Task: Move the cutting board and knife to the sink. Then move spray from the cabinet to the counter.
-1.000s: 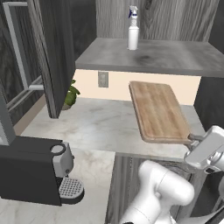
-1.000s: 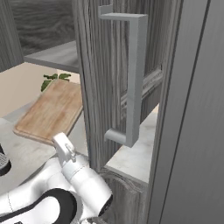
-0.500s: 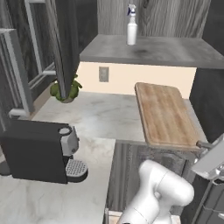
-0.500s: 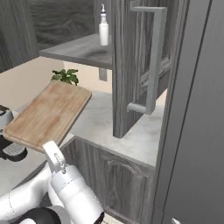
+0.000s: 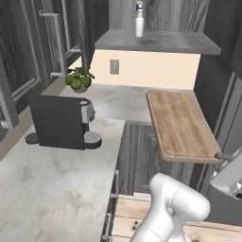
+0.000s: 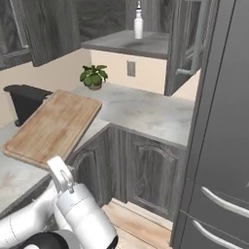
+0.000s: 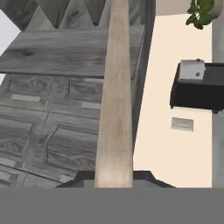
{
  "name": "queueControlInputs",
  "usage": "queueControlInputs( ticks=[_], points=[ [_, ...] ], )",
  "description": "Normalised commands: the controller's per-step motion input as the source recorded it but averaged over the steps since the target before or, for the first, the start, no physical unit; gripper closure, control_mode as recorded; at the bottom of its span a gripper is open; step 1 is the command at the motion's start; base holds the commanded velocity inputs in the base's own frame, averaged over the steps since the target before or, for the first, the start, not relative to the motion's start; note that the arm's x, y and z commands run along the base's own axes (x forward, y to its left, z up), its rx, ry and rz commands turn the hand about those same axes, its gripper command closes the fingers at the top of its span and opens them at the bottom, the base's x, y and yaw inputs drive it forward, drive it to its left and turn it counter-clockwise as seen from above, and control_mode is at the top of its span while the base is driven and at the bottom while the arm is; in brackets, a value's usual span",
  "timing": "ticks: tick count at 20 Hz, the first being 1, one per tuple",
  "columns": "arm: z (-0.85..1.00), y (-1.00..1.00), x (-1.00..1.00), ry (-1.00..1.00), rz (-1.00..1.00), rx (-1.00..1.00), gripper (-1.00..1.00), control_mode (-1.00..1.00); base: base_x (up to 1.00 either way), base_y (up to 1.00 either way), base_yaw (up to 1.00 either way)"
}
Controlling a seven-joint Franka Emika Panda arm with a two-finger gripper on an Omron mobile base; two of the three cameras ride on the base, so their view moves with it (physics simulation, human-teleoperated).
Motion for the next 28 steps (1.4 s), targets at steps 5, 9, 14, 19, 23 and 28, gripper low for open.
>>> queueControlInputs(
  ticks=[5,9,14,19,23,28],
  points=[
    [0.0,0.0,0.0,0.0,0.0,0.0,1.0,1.0,-1.0,-0.14,0.11],
    [0.0,0.0,0.0,0.0,0.0,0.0,1.0,1.0,-0.88,-0.16,0.34],
    [0.0,0.0,0.0,0.0,0.0,0.0,1.0,1.0,-0.34,-0.21,0.59],
    [0.0,0.0,0.0,0.0,0.0,0.0,1.0,1.0,-0.28,-0.26,0.74],
    [0.0,0.0,0.0,0.0,0.0,0.0,1.0,1.0,-0.32,-0.22,0.91],
    [0.0,0.0,0.0,0.0,0.0,0.0,1.0,1.0,-0.31,-0.15,0.93]
  ],
)
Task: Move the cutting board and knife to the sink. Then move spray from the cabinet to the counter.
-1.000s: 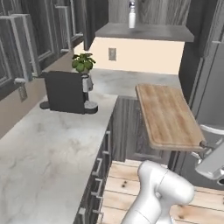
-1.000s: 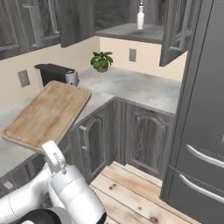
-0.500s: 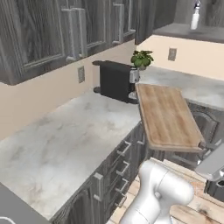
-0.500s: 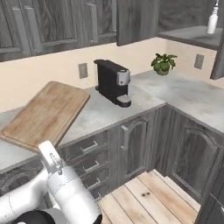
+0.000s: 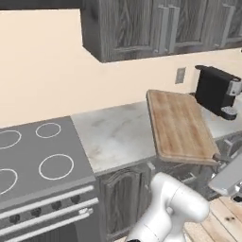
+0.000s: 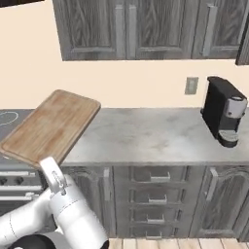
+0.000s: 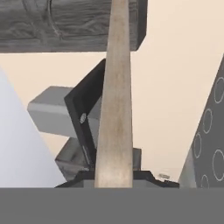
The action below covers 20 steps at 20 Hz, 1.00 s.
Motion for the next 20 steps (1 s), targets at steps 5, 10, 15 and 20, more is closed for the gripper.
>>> queueControlInputs(
  ticks=[5,10,15,20],
  points=[
    [0.0,0.0,0.0,0.0,0.0,0.0,1.0,1.0,-0.34,-0.1,0.93],
    [0.0,0.0,0.0,0.0,0.0,0.0,1.0,1.0,-0.41,-0.09,0.89],
    [0.0,0.0,0.0,0.0,0.0,0.0,1.0,1.0,-0.49,-0.02,0.83],
    [0.0,0.0,0.0,0.0,0.0,0.0,1.0,1.0,-0.51,0.0,0.8]
  ],
)
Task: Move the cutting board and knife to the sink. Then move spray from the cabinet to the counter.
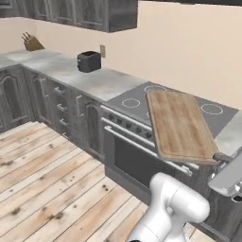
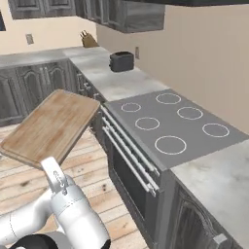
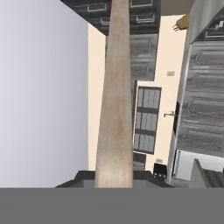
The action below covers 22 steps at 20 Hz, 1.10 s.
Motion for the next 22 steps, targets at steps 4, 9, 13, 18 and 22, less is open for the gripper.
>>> queueControlInputs(
  ticks=[4,9,13,18,22],
  points=[
    [0.0,0.0,0.0,0.0,0.0,0.0,1.0,1.0,-0.35,0.0,0.78],
    [0.0,0.0,0.0,0.0,0.0,0.0,1.0,1.0,0.42,-0.2,0.5],
    [0.0,0.0,0.0,0.0,0.0,0.0,1.0,1.0,1.0,-0.25,0.0],
    [0.0,0.0,0.0,0.0,0.0,0.0,1.0,1.0,1.0,0.26,-0.08],
    [0.0,0.0,0.0,0.0,0.0,0.0,1.0,1.0,1.0,0.71,-0.15]
  ],
)
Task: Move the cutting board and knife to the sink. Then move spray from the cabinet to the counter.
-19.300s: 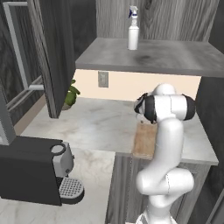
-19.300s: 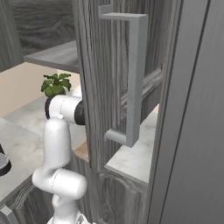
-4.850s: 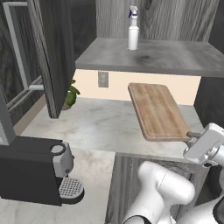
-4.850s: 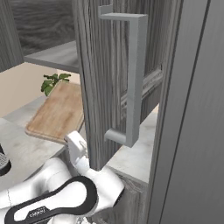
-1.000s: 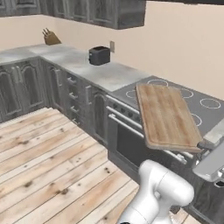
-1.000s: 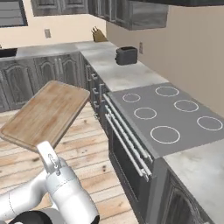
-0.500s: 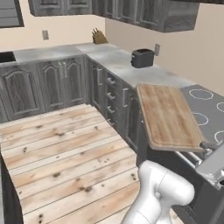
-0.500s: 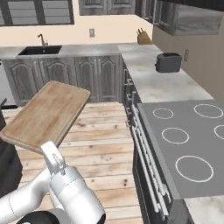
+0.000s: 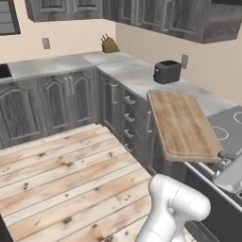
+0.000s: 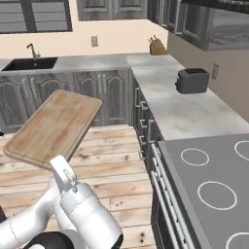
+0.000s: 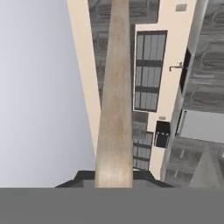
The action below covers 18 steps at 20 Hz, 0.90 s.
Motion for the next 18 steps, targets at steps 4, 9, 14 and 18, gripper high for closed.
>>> queueControlInputs(
  ticks=[4,9,14,18],
  points=[
    [0.0,0.0,0.0,0.0,0.0,0.0,1.0,1.0,1.0,0.8,-0.15],
    [0.0,0.0,0.0,0.0,0.0,0.0,1.0,1.0,1.0,0.98,-0.05],
    [0.0,0.0,0.0,0.0,0.0,0.0,1.0,1.0,1.0,0.36,0.31],
    [0.0,0.0,0.0,0.0,0.0,0.0,1.0,1.0,1.0,0.0,0.48]
  ],
)
